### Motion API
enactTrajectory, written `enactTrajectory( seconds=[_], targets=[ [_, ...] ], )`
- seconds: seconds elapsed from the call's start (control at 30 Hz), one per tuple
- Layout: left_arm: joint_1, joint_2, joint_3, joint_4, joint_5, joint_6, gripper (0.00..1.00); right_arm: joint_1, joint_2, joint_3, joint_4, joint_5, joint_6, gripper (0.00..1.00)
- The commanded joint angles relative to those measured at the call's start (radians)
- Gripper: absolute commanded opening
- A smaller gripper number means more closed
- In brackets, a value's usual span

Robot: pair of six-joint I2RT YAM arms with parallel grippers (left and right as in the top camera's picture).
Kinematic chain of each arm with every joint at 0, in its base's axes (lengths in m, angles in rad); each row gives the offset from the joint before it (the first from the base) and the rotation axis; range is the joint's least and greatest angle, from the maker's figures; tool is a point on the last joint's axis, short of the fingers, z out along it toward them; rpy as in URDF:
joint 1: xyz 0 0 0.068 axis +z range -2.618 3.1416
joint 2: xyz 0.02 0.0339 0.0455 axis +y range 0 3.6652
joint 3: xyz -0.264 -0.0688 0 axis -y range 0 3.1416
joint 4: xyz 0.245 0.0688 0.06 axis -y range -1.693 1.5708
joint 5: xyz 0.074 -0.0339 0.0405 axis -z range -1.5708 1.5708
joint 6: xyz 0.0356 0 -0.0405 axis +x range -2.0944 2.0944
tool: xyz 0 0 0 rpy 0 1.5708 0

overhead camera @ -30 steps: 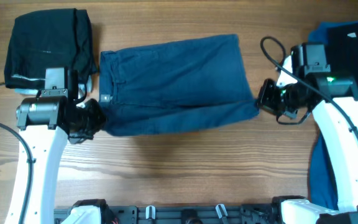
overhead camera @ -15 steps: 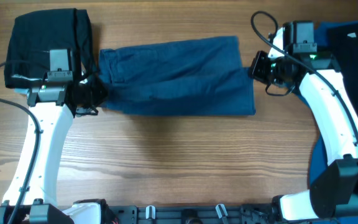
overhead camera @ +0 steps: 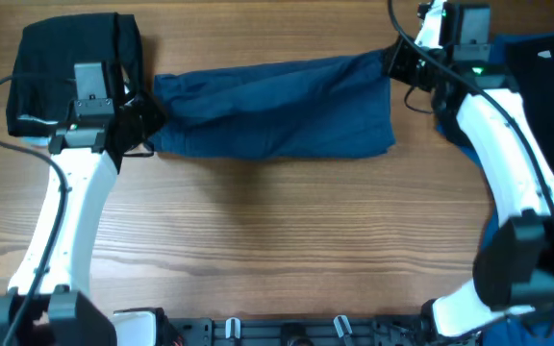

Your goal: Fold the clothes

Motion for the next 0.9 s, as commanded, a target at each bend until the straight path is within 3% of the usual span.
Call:
enactTrajectory(
  seconds=[0.0, 0.3, 0.5, 0.87],
  targets=[
    [0.000, 0.086, 0.021, 0.055, -0.014, -0.014, 0.04, 0.032, 0.076, 0.021, 0.083, -0.019, -0.026, 0.04],
    [0.000, 0.291, 0.021, 0.204, -0.034, -0.014, 0.04, 0.080, 0.242, 0.021, 0.139, 0.094, -0.018, 0.04],
    [0.000, 0.312, 0.021, 0.234, -0.100, -0.013, 0.04, 0.080, 0.286, 0.020, 0.121, 0.191, -0.018, 0.04],
    [0.000, 0.347, 0.021, 0.271, -0.127, -0.010, 0.05, 0.080, 0.306, 0.020, 0.127, 0.192, 0.009, 0.04]
  ],
)
